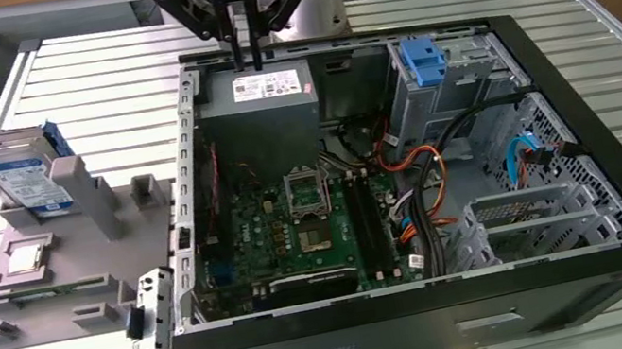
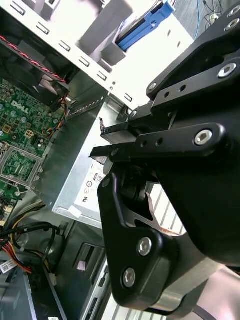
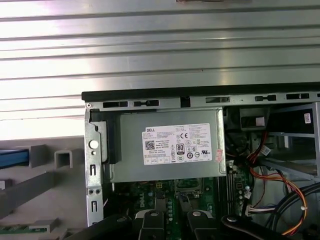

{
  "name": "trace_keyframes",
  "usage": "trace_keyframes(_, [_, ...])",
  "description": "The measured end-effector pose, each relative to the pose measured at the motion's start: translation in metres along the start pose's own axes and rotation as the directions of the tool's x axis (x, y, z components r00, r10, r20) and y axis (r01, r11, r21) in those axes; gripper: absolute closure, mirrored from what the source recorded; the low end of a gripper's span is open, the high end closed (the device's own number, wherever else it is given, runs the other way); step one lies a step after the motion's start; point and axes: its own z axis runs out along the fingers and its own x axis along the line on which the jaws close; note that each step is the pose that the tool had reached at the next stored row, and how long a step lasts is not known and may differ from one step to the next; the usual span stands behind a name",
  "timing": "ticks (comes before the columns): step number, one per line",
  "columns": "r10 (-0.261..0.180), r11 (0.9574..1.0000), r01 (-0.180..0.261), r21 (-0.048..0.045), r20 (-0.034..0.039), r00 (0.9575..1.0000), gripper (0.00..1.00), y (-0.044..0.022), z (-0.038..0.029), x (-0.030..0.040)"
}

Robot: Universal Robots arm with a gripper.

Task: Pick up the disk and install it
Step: 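Reach for the disk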

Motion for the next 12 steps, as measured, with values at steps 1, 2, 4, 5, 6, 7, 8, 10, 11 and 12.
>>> trace_keyframes(1, [0.0, 1.0, 0.0, 0.0, 0.0, 1.0, 0.76, -0.0001, 0.0, 0.0008])
trace_keyframes(2, [0.0, 1.0, 0.0, 0.0001, 0.0, 1.0, 0.76, -0.0001, -0.0001, 0.0016])
trace_keyframes(4, [0.0, 1.0, 0.0, 0.0001, 0.0, 1.0, 0.76, -0.0002, -0.0001, 0.0033])
trace_keyframes(5, [0.0, 1.0, 0.0, 0.0001, 0.0, 1.0, 0.76, -0.0003, -0.0001, 0.0042])
trace_keyframes(6, [0.0, 1.0, 0.0, 0.0001, -0.0001, 1.0, 0.76, -0.0003, -0.0002, 0.005])
trace_keyframes(7, [0.0, 1.0, 0.0, 0.0001, 0.0, 1.0, 0.76, -0.0004, -0.0002, 0.0056])
trace_keyframes(8, [0.0, 1.0, 0.0, 0.0001, 0.0, 1.0, 0.76, -0.0004, -0.0002, 0.0061])
trace_keyframes(10, [0.0, 1.0, 0.0, 0.0002, -0.0001, 1.0, 0.76, -0.0004, -0.0002, 0.0063])
trace_keyframes(11, [0.0, 1.0, 0.0, 0.0001, -0.0001, 1.0, 0.76, -0.0005, -0.0002, 0.0063])
trace_keyframes(12, [0.0, 1.0, 0.0, 0.0001, 0.0, 1.0, 0.76, -0.0005, -0.0002, 0.0064])
